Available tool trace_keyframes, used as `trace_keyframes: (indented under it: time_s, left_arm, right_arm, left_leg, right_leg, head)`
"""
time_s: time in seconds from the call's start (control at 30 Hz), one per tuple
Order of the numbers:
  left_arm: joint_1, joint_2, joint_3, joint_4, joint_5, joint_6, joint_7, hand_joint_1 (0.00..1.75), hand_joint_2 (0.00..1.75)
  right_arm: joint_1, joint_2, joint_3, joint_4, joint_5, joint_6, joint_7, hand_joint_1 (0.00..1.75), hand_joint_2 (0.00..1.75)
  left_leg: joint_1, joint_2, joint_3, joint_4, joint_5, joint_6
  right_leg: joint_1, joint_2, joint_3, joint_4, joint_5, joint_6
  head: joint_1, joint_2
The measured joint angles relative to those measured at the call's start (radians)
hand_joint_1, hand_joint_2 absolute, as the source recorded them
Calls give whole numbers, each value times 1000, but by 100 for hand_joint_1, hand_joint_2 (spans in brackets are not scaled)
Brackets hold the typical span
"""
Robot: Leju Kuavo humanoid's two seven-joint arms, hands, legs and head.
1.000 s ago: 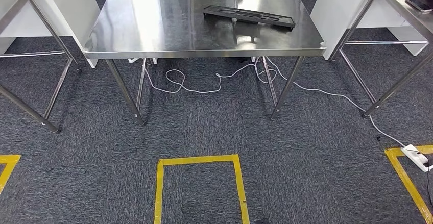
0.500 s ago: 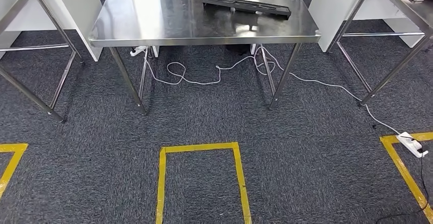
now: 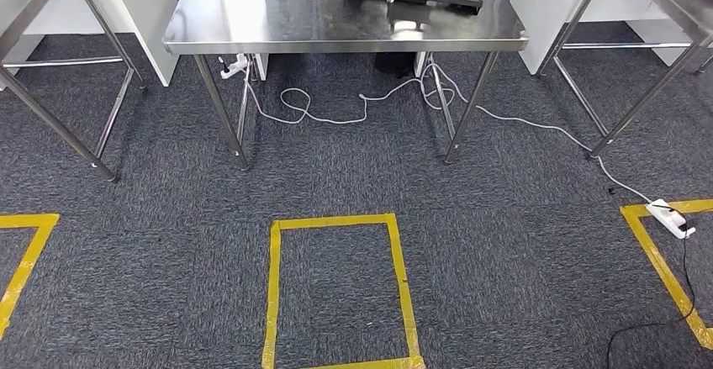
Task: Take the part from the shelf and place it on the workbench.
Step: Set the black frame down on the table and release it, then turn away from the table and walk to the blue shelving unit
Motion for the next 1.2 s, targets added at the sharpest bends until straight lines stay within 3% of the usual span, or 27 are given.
trace_keyframes:
  time_s: [0.03,0.07,0.1,0.13,0.17,0.2,0.23,0.27,0.3,0.33,0.37,0.43,0.5,0.53,0.6,0.63,0.7,0.77,0.8,0.87,0.9,0.93,0.97,1.03,1.07,1.13,1.2]
  left_arm:
    - [0,0,-3,0,-2,-2,-3,0,0]
    - [0,0,-5,0,-5,-4,-5,0,0]
    - [1,0,-6,0,-6,-3,-7,0,0]
    - [2,1,-8,0,-8,-2,-7,0,0]
    - [3,1,-9,0,-9,-2,-8,0,0]
    - [4,2,-10,0,-9,-1,-8,0,0]
    - [4,2,-11,0,-9,0,-8,0,0]
    - [5,3,-11,0,-9,0,-8,0,0]
    - [5,3,-12,0,-10,0,-8,0,0]
    - [5,4,-12,0,-10,0,-8,0,0]
    - [4,4,-12,0,-12,1,-8,0,0]
    - [3,4,-14,0,-17,4,-9,0,0]
    - [2,5,-20,0,-23,5,-9,0,0]
    - [2,6,-24,0,-28,5,-9,0,0]
    - [2,7,-31,0,-40,4,-9,0,0]
    - [2,8,-35,0,-47,4,-8,0,0]
    - [2,9,-43,0,-63,4,-4,0,0]
    - [3,9,-54,0,-78,4,0,0,0]
    - [3,9,-59,0,-84,4,1,0,0]
    - [3,9,-64,0,-92,5,6,0,0]
    - [2,9,-68,0,-97,6,8,0,0]
    - [2,9,-73,0,-101,9,9,0,0]
    - [1,9,-79,0,-104,12,11,0,0]
    - [1,10,-85,0,-108,17,15,0,0]
    - [1,10,-86,0,-109,19,18,0,0]
    - [2,10,-86,0,-111,21,23,0,0]
    - [3,10,-87,0,-113,24,27,0,0]
  right_arm:
    - [-1,0,-1,0,0,0,-1,0,0]
    - [0,0,-2,0,0,0,-1,0,0]
    - [1,0,-3,1,0,0,0,0,0]
    - [1,-1,-3,2,0,0,0,0,0]
    - [2,0,-3,3,0,0,1,0,0]
    - [3,0,-4,4,0,0,2,0,0]
    - [5,1,-4,4,0,0,2,0,0]
    - [6,2,-4,4,0,0,2,0,0]
    - [7,3,-4,4,0,0,2,0,0]
    - [7,3,-4,4,0,0,2,0,0]
    - [7,3,-4,4,0,-1,2,0,0]
    - [6,3,-4,4,-1,-1,3,0,0]
    - [6,3,-7,4,-2,-3,4,0,0]
    - [6,3,-10,4,-4,-4,5,0,0]
    - [6,3,-19,4,-10,-7,6,0,0]
    - [7,3,-24,4,-13,-9,6,0,0]
    - [9,3,-32,4,-19,-13,10,0,0]
    - [12,3,-40,4,-24,-17,17,0,0]
    - [12,3,-44,4,-25,-18,20,0,0]
    - [12,3,-51,4,-26,-19,23,0,0]
    - [12,3,-53,4,-27,-19,23,0,0]
    - [10,3,-55,4,-28,-19,23,0,0]
    - [9,3,-57,4,-28,-20,23,0,0]
    - [8,3,-60,3,-27,-21,23,0,0]
    - [8,3,-62,3,-26,-21,23,0,0]
    - [11,4,-67,4,-25,-22,23,0,0]
    - [13,4,-71,4,-26,-22,23,0,0]
  left_leg:
    - [0,1,0,-5,12,-7]
    - [0,2,1,-12,25,-13]
    - [2,2,-1,-14,27,-19]
    - [4,1,-7,-6,8,-23]
    - [6,0,-15,20,-33,-27]
    - [8,-1,-26,69,-91,-29]
    - [8,-3,-37,133,-149,-32]
    - [8,-4,-45,200,-187,-35]
    - [9,-6,-45,252,-198,-38]
    - [10,-6,-30,274,-182,-41]
    - [13,-5,4,257,-153,-43]
    - [17,-5,105,145,-121,-43]
    - [14,-8,178,37,-143,-37]
    - [11,-9,190,9,-155,-32]
    - [8,-7,177,-9,-151,-14]
    - [8,-5,167,-13,-142,-4]
    - [9,0,141,-18,-118,14]
    - [6,3,111,-18,-92,20]
    - [5,5,94,-17,-79,18]
    - [5,8,62,-16,-51,13]
    - [6,9,47,-16,-39,9]
    - [6,9,35,-16,-26,3]
    - [5,9,26,-15,-14,-3]
    - [4,9,19,-18,9,-18]
    - [5,10,20,-22,19,-26]
    - [13,9,18,-21,19,-40]
    - [17,5,2,34,-50,-45]
  right_leg:
    - [6,1,15,-33,-7,-8]
    - [9,2,10,-39,-2,-15]
    - [3,1,2,-40,9,-24]
    - [-2,-1,-6,-40,21,-34]
    - [-8,-3,-16,-42,34,-45]
    - [-13,-6,-29,-43,47,-55]
    - [-10,-8,-43,-42,60,-61]
    - [-8,-10,-55,-41,72,-64]
    - [-7,-11,-70,-38,84,-63]
    - [-6,-12,-86,-34,95,-60]
    - [-7,-12,-102,-27,105,-56]
    - [-6,-12,-135,-7,117,-47]
    - [-3,-13,-155,11,126,-35]
    - [-2,-14,-163,15,132,-27]
    - [2,-14,-176,19,146,-9]
    - [2,-12,-186,28,138,-7]
    - [-2,-7,-213,90,72,-16]
    - [-7,-4,-239,205,-11,-25]
    - [-9,-3,-241,255,-28,-20]
    - [-12,-3,-206,281,-2,3]
    - [-14,-3,-166,248,22,13]
    - [-15,-3,-108,184,32,17]
    - [-12,-2,-42,97,22,12]
    - [-2,-1,37,-27,-13,-5]
    - [4,0,46,-52,-20,-14]
    - [-1,-2,33,-50,-7,-35]
    - [-8,-5,20,-52,13,-60]
  head:
    - [0,0]
    - [-1,0]
    - [-1,0]
    - [-2,0]
    - [-4,0]
    - [-5,0]
    - [-6,0]
    - [-7,0]
    - [-7,0]
    - [-7,0]
    - [-7,0]
    - [-8,0]
    - [-7,0]
    - [-6,0]
    - [-6,0]
    - [-5,0]
    - [1,0]
    - [7,0]
    - [7,0]
    - [8,0]
    - [8,0]
    - [8,0]
    - [8,0]
    - [5,0]
    - [2,0]
    - [-2,0]
    - [-5,0]
